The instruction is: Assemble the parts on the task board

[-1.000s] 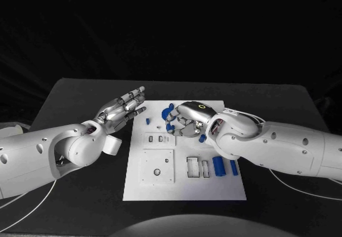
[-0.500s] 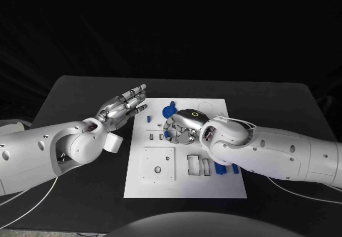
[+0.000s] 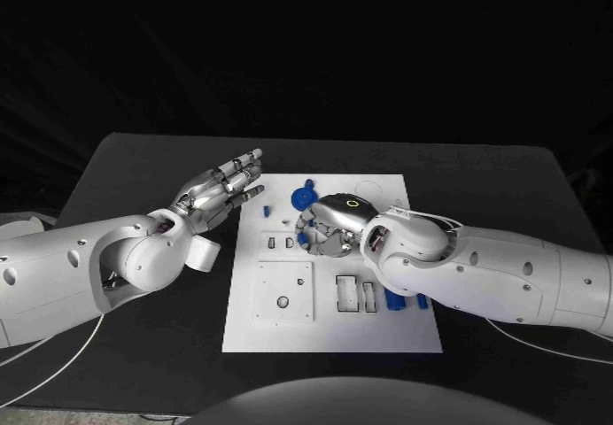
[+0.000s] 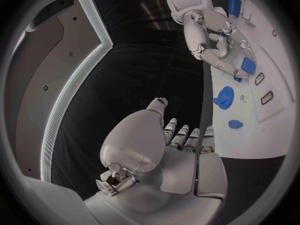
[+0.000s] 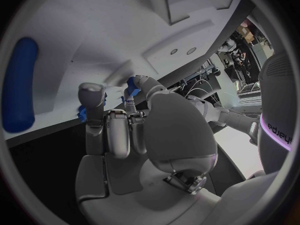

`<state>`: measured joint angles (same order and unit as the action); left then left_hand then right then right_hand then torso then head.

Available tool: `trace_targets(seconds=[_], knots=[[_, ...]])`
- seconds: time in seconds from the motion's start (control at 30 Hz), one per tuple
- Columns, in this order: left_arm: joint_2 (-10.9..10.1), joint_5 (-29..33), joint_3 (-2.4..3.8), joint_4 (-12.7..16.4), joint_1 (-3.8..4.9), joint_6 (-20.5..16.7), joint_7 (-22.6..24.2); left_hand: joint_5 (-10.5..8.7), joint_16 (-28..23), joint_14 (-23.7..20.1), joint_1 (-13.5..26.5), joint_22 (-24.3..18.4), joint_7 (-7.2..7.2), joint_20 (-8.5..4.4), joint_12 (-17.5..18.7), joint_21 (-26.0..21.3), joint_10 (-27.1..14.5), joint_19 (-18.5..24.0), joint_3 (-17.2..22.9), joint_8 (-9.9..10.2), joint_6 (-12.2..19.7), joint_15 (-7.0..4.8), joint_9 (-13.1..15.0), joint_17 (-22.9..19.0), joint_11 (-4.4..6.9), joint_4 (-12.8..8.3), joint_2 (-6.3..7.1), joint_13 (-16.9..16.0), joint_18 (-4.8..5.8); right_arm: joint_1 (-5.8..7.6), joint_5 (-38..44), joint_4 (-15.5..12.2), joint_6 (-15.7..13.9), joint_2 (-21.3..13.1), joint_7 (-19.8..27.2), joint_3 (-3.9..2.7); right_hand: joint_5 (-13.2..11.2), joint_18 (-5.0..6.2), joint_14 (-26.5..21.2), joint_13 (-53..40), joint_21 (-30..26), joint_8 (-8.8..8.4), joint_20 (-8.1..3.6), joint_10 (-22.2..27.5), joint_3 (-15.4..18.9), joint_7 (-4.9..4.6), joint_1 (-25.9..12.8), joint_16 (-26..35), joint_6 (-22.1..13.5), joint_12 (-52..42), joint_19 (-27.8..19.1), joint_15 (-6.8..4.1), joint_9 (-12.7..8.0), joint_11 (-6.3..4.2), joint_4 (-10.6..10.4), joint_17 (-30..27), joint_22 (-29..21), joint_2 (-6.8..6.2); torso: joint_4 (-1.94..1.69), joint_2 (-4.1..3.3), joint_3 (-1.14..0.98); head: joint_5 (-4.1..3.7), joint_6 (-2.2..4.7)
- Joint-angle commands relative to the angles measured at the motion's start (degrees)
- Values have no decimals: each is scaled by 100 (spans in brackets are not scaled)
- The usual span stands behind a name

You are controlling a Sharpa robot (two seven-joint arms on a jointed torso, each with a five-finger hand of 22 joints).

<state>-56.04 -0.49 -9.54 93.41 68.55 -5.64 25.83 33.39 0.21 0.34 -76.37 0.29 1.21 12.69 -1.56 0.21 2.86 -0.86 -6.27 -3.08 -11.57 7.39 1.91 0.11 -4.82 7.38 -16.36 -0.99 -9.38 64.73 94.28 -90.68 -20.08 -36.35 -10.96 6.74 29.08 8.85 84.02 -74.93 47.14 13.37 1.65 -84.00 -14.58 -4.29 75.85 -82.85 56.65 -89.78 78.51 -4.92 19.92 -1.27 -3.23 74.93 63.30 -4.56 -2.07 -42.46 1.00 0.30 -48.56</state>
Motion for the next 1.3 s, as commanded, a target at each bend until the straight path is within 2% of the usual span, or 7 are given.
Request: trace_targets(seconds=[0.03,0.13,0.27,0.5,1.0,1.3], knots=[[4,-13,3,14,1,135,54,24,-5,-4,-40,7,10,35,-12,27,13,3,1,-37,-45,51,8,3,-45,-32,-13,-5,7,-11,222,-96,-304,-69,-54,2,40,-106,446,-1507,47,37,-15,-600,-29,16,46,15,39,-22,51,15,171,22,19,589,37,10,-3,-9,-7,28,-7],[1,-12,3,15,1,141,45,24,-5,-4,-41,7,14,35,-12,26,12,4,2,-38,-47,51,8,3,-45,-35,-11,-4,7,-12,343,-166,-389,-129,-147,2,60,-106,446,-1507,50,40,-19,-600,-42,17,46,19,43,-22,52,12,180,21,37,579,46,1,8,-1,-2,44,-20],[1,-12,3,15,1,143,33,24,-5,-4,-41,7,14,35,-12,26,12,4,2,-38,-47,51,8,3,-45,-35,-11,-4,7,-13,494,-208,-425,-185,-292,1,68,-107,446,-1507,60,40,-20,-600,-47,17,46,19,43,-22,55,12,184,22,46,576,54,-4,-2,2,7,31,-32],[12,-11,3,7,1,161,-9,24,-5,-4,-41,7,14,35,-12,26,12,4,2,-38,-47,51,8,3,-45,-35,-11,-4,7,-13,568,-174,-277,-205,-410,1,-3,-105,444,-1507,50,28,-23,-600,-59,10,13,27,22,-22,50,12,196,22,60,557,63,-14,-2,5,5,27,-61],[41,-11,4,-33,1,188,-67,24,-5,-4,-41,7,28,37,-16,27,13,3,9,-42,-60,52,10,3,-45,-43,-7,-5,6,-14,489,-62,19,-161,-461,3,-121,-104,441,-1507,41,11,-24,-600,-84,7,-31,26,-5,-22,39,13,215,23,78,546,80,-5,-2,7,4,30,-59],[56,-11,4,-59,1,201,-89,24,-5,-4,-41,7,28,37,-16,27,13,3,9,-42,-60,52,10,3,-45,-43,-7,-5,6,-18,370,-46,71,-115,-409,4,-231,-103,438,-1507,34,-12,-21,-600,-95,1,-90,25,-36,-22,31,18,226,29,76,536,97,5,-7,6,3,28,-61]])
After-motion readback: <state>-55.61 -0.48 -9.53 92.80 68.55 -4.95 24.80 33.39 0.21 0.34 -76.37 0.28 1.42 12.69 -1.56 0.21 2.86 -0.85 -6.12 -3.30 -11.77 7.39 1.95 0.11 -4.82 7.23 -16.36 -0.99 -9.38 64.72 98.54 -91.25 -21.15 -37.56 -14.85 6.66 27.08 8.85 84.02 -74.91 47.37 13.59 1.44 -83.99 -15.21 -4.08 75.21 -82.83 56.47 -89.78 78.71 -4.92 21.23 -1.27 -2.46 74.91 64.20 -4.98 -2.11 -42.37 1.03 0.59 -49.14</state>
